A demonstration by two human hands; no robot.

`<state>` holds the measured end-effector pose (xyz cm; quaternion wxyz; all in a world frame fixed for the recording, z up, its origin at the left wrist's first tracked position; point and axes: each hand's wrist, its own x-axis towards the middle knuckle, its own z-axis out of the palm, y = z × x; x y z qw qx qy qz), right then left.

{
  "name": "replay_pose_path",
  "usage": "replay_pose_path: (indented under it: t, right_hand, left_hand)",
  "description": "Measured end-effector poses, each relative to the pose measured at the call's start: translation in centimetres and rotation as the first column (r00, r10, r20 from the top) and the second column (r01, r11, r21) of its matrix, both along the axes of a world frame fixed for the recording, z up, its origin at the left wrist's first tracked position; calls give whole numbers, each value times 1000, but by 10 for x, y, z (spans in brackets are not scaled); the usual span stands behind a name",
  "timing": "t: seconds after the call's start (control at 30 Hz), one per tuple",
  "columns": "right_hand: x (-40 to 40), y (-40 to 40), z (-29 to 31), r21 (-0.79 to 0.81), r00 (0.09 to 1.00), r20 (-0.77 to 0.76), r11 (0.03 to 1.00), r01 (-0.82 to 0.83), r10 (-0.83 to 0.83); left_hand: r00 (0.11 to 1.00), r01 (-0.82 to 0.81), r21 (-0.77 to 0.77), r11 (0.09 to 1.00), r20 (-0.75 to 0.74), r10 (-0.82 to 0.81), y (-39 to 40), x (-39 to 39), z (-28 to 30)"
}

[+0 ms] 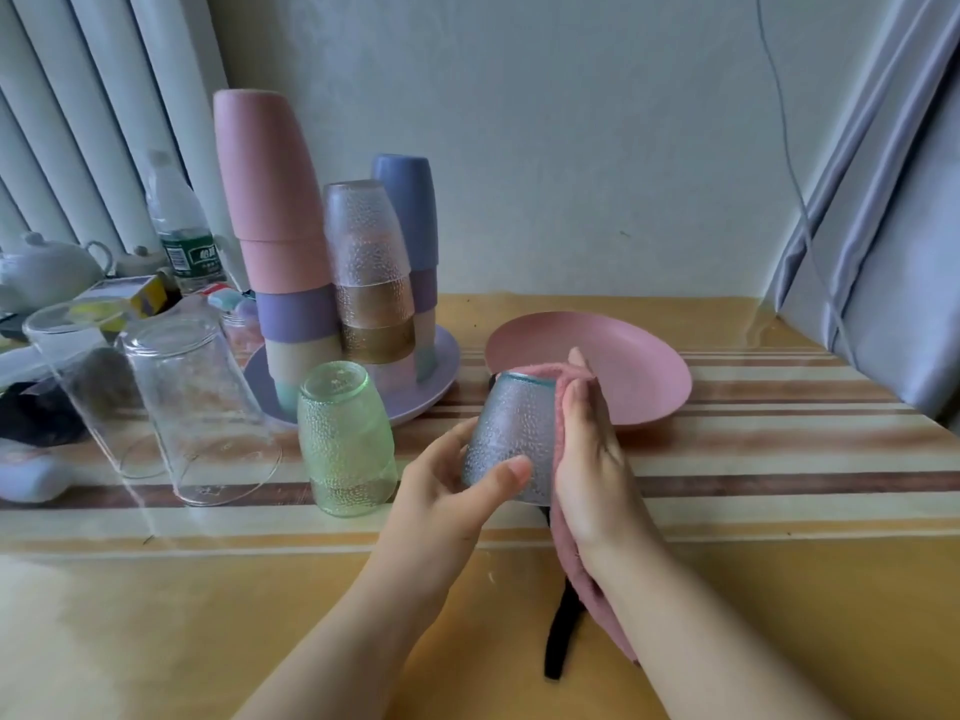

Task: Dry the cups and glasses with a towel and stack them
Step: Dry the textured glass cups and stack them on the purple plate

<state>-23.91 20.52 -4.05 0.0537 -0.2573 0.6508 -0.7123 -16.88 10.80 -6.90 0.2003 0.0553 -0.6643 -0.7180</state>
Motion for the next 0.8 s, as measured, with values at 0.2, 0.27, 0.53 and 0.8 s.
replay_pose_path:
  t: [0.2,0.27,0.53,0.8]
  right_hand:
    - [-1,2,-5,-49,951,287,993,-107,117]
    - [8,-4,-12,18,954,275,991,-129,119]
    - [5,4,-4,77,968,243,994,-82,61]
    - [9,-4,-10,239,999,27,970,-44,39]
  left_hand:
    - [999,-29,156,987,-37,35,0,-5,-3]
    - [992,-102,199,975,-52,114,-4,-7,-1]
    - [949,-309,-66,949,-85,303,4,-3,4]
    - [942,-334,-163,928,-87,323,-7,-4,3]
